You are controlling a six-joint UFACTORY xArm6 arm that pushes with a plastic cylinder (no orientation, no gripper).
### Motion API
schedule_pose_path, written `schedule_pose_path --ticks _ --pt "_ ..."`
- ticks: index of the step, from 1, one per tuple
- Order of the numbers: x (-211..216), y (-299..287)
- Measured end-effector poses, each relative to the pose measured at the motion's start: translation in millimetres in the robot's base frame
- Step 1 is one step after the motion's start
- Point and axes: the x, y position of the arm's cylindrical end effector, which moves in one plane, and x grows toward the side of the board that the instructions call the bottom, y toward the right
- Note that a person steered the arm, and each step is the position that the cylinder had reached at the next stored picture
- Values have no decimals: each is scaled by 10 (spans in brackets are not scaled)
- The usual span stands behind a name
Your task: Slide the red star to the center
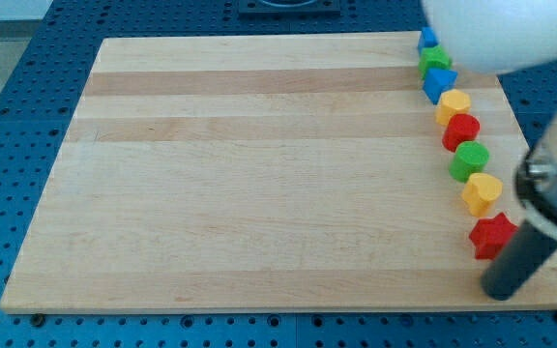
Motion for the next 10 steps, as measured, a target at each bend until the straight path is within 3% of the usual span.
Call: schedule_pose_path --ticks 1,2,5,7,8,10 --pt "-2 456" --pt "-162 528" --pt "-499 -464" --pt "-863 -266" --pt "-995 -483" --pt "-1175 -1779"
